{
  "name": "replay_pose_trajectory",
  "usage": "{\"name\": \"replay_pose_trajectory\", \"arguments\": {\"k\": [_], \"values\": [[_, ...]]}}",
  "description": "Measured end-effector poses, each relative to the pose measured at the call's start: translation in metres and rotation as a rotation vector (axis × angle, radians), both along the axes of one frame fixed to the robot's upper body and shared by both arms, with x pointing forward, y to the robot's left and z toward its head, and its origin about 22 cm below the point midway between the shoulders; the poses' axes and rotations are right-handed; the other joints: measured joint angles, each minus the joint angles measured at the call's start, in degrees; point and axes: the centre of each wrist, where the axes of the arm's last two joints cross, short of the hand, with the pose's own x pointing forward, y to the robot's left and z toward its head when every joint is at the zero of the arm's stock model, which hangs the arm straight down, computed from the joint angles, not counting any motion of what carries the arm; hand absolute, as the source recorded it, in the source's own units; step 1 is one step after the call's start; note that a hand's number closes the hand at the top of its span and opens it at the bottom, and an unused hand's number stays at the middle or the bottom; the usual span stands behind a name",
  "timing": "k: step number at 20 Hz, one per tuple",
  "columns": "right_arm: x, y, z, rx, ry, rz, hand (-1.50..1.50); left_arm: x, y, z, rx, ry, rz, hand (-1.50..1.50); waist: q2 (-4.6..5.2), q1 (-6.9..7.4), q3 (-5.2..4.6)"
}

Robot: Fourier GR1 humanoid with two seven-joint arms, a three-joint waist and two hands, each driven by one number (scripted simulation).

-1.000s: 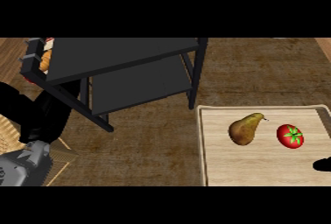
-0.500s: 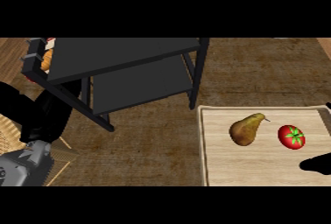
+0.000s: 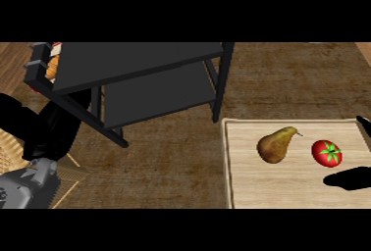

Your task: Pick the tomato from the tray and place it in the tiered shelf

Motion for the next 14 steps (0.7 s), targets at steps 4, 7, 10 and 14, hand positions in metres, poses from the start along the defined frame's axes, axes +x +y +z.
{"name": "replay_pose_trajectory", "arguments": {"k": [4, 7, 10, 14], "values": [[0.003, 0.005, -0.009, -0.002, -0.017, 0.011, -1.5, 0.0, 0.0, 0.0, 0.001, 0.001, 0.0, 0.0, -0.03, -0.06, 0.02], [0.007, 0.007, -0.015, -0.002, -0.026, 0.012, -1.5, 0.0, 0.0, 0.0, -0.004, 0.005, -0.001, 0.0, -0.01, 0.03, 0.01], [0.006, 0.011, -0.025, -0.001, 0.021, 0.069, 1.5, 0.0, -0.001, 0.001, -0.007, 0.003, -0.01, 0.0, 0.21, 0.41, 0.0], [0.005, 0.017, -0.035, -0.033, 0.073, 0.175, 1.5, 0.001, -0.002, -0.001, 0.012, 0.049, -0.011, 0.0, 0.09, 0.44, -0.2]]}}
